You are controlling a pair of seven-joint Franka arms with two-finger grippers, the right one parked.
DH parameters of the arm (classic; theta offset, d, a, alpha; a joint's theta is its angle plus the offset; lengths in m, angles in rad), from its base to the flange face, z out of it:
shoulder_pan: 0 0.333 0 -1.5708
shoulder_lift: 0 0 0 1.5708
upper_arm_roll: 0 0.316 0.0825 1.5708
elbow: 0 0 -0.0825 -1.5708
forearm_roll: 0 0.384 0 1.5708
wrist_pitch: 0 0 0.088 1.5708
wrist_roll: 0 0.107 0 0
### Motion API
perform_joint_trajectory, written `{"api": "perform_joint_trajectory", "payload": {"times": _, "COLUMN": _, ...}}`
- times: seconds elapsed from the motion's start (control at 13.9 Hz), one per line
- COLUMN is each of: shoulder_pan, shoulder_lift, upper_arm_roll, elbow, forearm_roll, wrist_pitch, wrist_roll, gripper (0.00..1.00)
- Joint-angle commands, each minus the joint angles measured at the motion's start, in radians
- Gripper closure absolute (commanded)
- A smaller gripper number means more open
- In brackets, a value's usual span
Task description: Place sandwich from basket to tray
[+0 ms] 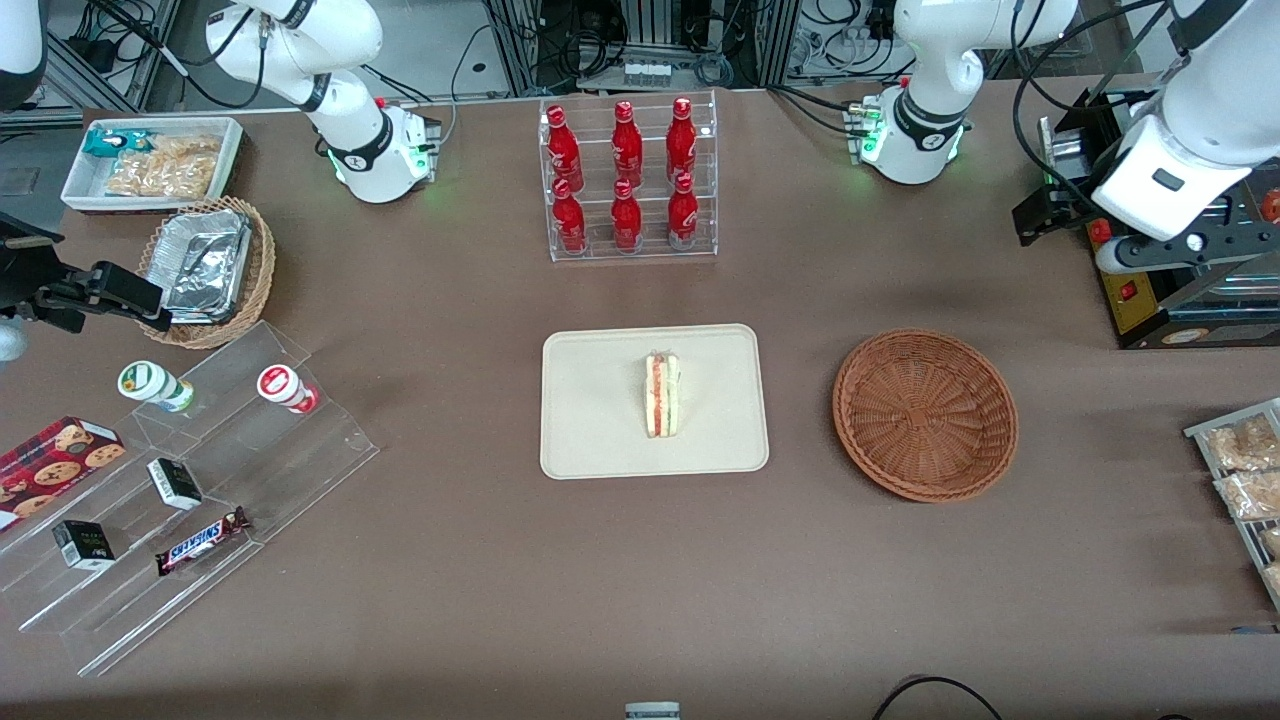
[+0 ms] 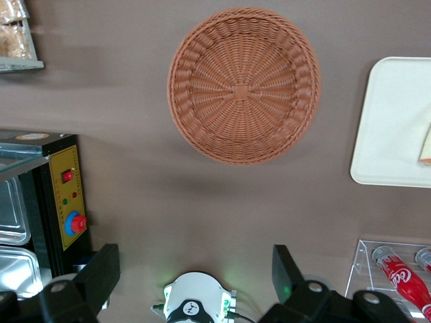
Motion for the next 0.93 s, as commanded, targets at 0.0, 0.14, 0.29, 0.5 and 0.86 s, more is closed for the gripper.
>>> {"api": "perform_joint_trajectory", "payload": {"times": 0.0, "shoulder_pan": 0.051, "shoulder_lift": -0.039, "upper_arm_roll": -0.034, "elbow": -0.043, "forearm_roll": -0.008, "wrist_pitch": 0.015, "wrist_roll": 0.018, "gripper": 0.0}}
{"api": "perform_joint_trajectory", "payload": {"times": 0.14, "shoulder_pan": 0.051, "shoulder_lift": -0.024, "upper_arm_roll": -0.034, "elbow": -0.028, "forearm_roll": -0.007, "wrist_pitch": 0.018, "wrist_roll": 0.013, "gripper": 0.0}}
{"api": "perform_joint_trajectory", "payload": {"times": 0.29, "shoulder_pan": 0.057, "shoulder_lift": 0.014, "upper_arm_roll": -0.034, "elbow": 0.025, "forearm_roll": -0.011, "wrist_pitch": 0.02, "wrist_roll": 0.016, "gripper": 0.0}}
{"api": "perform_joint_trajectory", "payload": {"times": 0.5, "shoulder_pan": 0.074, "shoulder_lift": 0.05, "upper_arm_roll": -0.036, "elbow": 0.078, "forearm_roll": -0.016, "wrist_pitch": 0.023, "wrist_roll": 0.015, "gripper": 0.0}}
{"api": "perform_joint_trajectory", "payload": {"times": 0.86, "shoulder_pan": 0.074, "shoulder_lift": 0.051, "upper_arm_roll": -0.036, "elbow": 0.078, "forearm_roll": -0.014, "wrist_pitch": 0.072, "wrist_roll": 0.016, "gripper": 0.0}}
